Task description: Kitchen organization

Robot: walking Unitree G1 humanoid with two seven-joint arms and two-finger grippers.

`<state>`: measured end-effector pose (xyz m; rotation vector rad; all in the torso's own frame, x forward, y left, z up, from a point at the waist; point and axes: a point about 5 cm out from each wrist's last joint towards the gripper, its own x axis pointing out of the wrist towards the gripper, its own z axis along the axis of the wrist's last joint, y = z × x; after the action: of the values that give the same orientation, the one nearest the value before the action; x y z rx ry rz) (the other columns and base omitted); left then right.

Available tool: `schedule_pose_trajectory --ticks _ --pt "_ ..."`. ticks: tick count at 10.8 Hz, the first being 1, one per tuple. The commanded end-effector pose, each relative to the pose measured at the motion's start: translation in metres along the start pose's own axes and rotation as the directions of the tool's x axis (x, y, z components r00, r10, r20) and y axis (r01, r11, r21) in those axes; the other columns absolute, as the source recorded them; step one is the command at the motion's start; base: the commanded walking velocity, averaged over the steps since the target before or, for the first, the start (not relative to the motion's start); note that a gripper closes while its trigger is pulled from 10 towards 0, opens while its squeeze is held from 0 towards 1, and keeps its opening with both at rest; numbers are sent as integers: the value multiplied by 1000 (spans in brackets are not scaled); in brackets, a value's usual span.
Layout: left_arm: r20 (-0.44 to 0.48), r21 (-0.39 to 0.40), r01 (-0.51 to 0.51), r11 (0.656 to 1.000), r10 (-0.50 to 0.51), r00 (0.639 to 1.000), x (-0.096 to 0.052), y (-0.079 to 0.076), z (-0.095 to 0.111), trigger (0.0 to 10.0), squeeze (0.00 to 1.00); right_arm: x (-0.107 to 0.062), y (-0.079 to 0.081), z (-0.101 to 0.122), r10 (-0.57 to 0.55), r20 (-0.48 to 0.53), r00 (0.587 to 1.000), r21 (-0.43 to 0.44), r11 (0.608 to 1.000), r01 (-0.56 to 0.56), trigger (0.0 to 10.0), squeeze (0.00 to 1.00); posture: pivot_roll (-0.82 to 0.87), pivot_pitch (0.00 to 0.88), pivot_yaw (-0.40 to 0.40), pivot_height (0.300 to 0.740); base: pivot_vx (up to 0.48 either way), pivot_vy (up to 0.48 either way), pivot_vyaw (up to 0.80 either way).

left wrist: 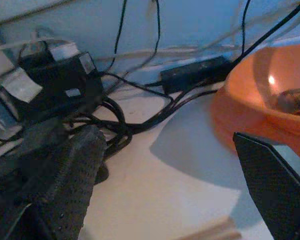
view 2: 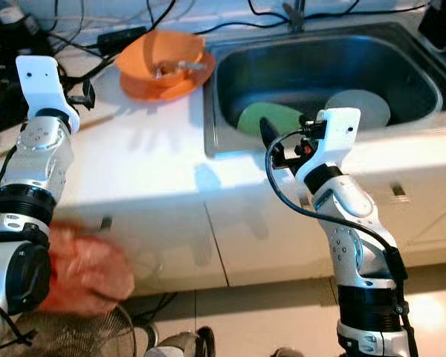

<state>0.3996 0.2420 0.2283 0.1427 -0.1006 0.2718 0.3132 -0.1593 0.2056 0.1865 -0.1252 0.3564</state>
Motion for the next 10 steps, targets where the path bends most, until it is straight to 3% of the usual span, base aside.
schedule_pose_trajectory --ticks 1,2,7,10 --pt "-13 -18 -21 1000 21 1000 1 6 0 10000 0 -1 1 2 -1 -1 1000 -4 1000 1 10000 1000 -11 140 120 740 356 0 0" --pt "-15 -19 -21 1000 21 1000 2 6 0 10000 0 -1 1 3 -1 -1 1000 -4 1000 1 10000 1000 -11 140 120 740 356 0 0" --pt "-1 -23 -37 999 37 999 1 5 -2 10000 0 -2 0 2 -4 -1 1000 -1 1000 4 10000 1000 -9 138 125 740 0 0 0" --pt "-9 -12 -141 990 141 990 -1 18 -6 10000 0 -3 -1 2 2 -7 1000 -5 1000 -2 10000 1000 -9 140 118 740 0 0 0"
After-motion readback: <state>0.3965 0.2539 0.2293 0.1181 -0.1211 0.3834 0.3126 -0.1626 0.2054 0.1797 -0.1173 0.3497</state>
